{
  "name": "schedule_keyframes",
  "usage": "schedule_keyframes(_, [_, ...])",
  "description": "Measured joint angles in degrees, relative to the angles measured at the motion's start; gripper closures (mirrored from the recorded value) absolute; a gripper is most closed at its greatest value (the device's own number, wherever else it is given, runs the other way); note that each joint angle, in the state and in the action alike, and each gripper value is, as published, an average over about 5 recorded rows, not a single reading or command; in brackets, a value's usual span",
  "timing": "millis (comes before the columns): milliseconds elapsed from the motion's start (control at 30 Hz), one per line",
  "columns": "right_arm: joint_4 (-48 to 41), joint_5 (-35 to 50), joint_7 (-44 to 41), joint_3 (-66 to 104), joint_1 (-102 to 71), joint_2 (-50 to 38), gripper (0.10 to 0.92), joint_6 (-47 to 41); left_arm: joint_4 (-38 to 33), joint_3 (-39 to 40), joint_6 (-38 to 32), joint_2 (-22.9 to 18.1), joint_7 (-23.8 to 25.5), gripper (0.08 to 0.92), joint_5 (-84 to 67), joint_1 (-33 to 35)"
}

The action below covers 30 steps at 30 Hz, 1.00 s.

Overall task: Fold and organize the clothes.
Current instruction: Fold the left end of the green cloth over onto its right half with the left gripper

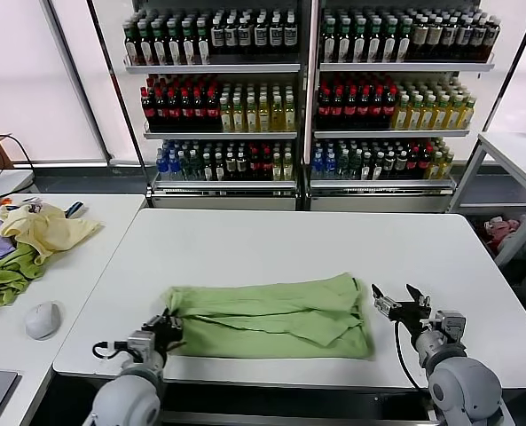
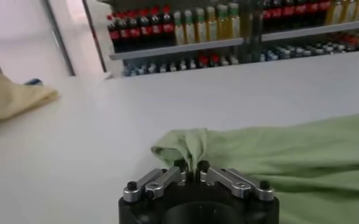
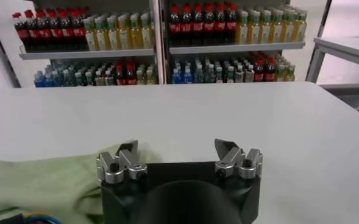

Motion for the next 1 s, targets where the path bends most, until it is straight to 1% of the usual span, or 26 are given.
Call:
schedule_keyframes(200, [-0.8,-0.7,-0.3,-0.6,1.3,0.0,0.203,0.7,-0.2,-6.2,0.4,4.4,0.3,0.852,-3.3,-1.2])
schedule_keyframes(400, [-1.4,-1.6,-0.5,-0.9,1.9,0.0,0.203,1.1,-3.0,-10.3,1.5,6.0,0.7,0.852,-12.8,-1.5])
schedule_keyframes(533, [-1.5,-1.9,-0.6,-0.9,1.9,-0.2,0.203,1.3,-6.4,-11.0,2.3,5.2,0.8,0.852,-21.9,-2.1])
schedule_keyframes(700, [-1.5,-2.4,-0.7,-0.9,2.0,-0.3,0.203,1.4,-9.7,-9.9,2.8,2.9,0.6,0.852,-32.4,-3.3])
schedule_keyframes(833, [-1.5,-2.6,-0.7,-0.9,2.1,-0.3,0.203,1.4,-10.9,-7.7,2.9,0.7,0.2,0.852,-38.4,-4.7])
schedule_keyframes(1000, [-1.7,-3.0,-0.7,-1.1,2.2,-0.2,0.203,1.6,-11.5,-3.6,3.1,-1.8,-0.7,0.852,-42.5,-6.2])
